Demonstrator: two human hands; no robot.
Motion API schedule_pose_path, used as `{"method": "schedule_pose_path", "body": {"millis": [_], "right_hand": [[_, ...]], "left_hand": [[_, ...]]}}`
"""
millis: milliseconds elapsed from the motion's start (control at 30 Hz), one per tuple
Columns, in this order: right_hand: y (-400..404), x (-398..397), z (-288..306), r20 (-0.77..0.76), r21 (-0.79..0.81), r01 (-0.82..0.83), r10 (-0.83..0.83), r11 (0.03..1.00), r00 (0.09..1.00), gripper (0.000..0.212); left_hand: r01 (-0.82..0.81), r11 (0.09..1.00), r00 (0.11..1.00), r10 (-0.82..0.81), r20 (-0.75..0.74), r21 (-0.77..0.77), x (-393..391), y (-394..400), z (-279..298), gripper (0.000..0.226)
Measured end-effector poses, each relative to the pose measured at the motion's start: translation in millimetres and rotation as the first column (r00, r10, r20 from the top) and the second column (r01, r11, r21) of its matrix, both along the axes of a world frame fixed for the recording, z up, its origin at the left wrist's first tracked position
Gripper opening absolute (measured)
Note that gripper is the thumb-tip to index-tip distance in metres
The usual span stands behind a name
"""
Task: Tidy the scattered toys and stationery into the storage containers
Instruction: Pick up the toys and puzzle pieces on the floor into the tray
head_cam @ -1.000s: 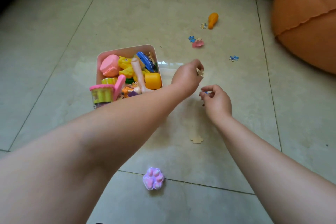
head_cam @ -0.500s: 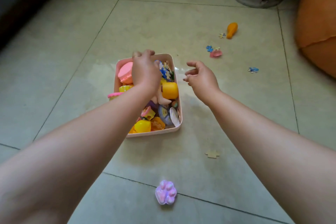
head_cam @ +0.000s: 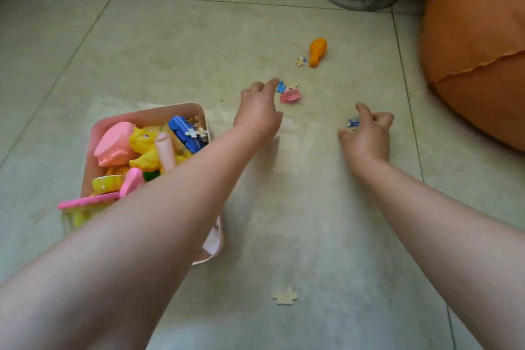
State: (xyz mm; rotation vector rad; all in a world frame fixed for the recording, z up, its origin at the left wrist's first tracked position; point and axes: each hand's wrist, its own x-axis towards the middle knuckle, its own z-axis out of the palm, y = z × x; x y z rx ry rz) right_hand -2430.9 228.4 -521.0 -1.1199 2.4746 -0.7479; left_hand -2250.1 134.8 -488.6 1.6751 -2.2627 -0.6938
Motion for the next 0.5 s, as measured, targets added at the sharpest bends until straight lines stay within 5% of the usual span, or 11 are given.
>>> {"method": "schedule_pose_path", "body": {"millis": [200,400,500], "right_hand": [[-4.4,-11.2,-11.1,-0.078,-0.004,-0.059,0.059,0.998,0.995,0.018],[-4.9,-10.4,-6.7,0.012,0.040,-0.056,0.055,0.998,0.998,0.020],[-4.9,-11.6,-3.4,0.031,0.059,-0.063,0.061,0.996,0.998,0.023]], "left_hand": [[0.147,0.987,0.975,-0.157,0.158,0.069,-36.1,-23.4,-22.2,0.072],[0.214,0.969,0.931,-0.166,0.325,-0.119,-42.6,-5.4,-29.1,0.032],[0.244,0.957,0.917,-0.174,0.360,-0.159,-34.5,19.7,-27.9,0.029]]}}
